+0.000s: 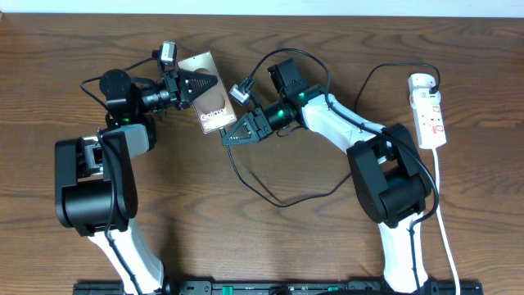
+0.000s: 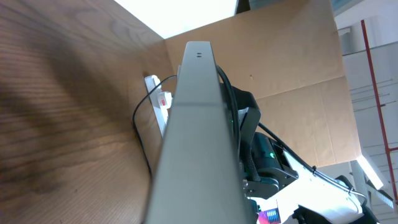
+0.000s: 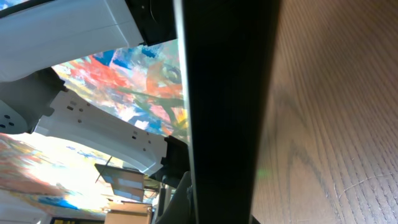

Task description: Plug charger to phone and switch on socket

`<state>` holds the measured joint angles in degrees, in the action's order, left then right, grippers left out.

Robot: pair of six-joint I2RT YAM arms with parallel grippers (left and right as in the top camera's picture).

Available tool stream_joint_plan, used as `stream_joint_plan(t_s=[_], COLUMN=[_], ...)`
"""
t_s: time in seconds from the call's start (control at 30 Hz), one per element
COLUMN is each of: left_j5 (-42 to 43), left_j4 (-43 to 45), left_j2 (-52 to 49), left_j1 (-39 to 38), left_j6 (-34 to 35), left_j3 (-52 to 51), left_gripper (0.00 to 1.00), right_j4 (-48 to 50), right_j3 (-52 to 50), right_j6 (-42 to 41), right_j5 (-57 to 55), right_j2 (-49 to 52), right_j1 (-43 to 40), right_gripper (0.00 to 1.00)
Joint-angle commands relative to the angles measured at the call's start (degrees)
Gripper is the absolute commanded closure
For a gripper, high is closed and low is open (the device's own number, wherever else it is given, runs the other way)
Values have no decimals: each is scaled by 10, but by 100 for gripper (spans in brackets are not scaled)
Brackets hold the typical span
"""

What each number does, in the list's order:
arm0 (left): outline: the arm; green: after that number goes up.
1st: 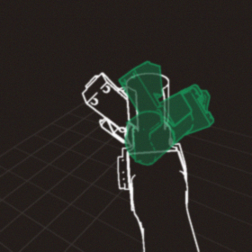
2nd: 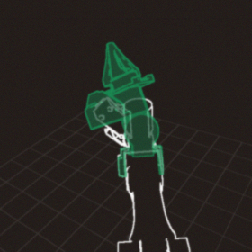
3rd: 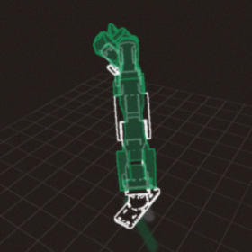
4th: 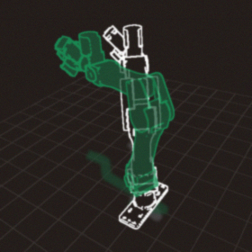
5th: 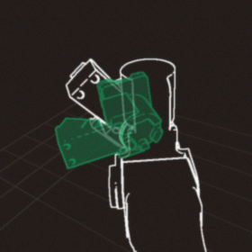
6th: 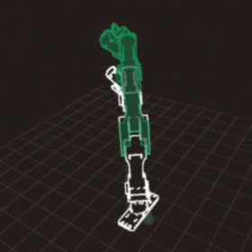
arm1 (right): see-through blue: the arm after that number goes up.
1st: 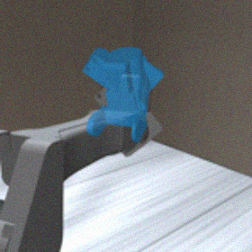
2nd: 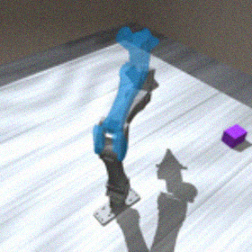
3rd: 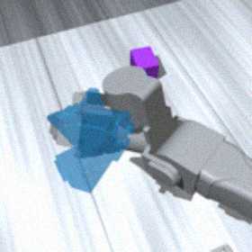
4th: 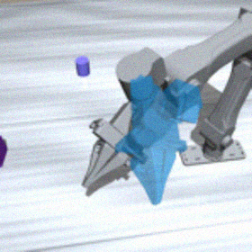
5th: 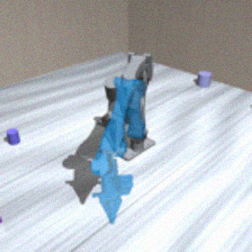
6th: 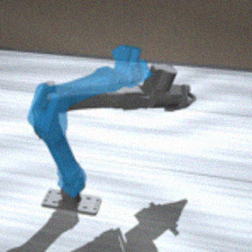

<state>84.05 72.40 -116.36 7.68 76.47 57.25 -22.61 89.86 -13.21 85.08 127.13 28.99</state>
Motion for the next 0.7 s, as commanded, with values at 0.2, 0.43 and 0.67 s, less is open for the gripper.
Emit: stream_joint_plan(t_s=[0.2,0.43,0.67], left_j5=[60,60,60], left_j4=[6,6,6], left_j2=[9,9,9], left_j1=[-2,-2,-2], left_j6=[-10,-14,-14], left_j3=[3,3,3], left_gripper=[93,93,93], right_j4=[10,10,10], right_j3=[11,11,11], right_j6=[-1,-1,0], right_j5=[10,10,10], right_j2=[5,5,5], right_j1=[-8,-8,-8], right_gripper=[78,45,1])
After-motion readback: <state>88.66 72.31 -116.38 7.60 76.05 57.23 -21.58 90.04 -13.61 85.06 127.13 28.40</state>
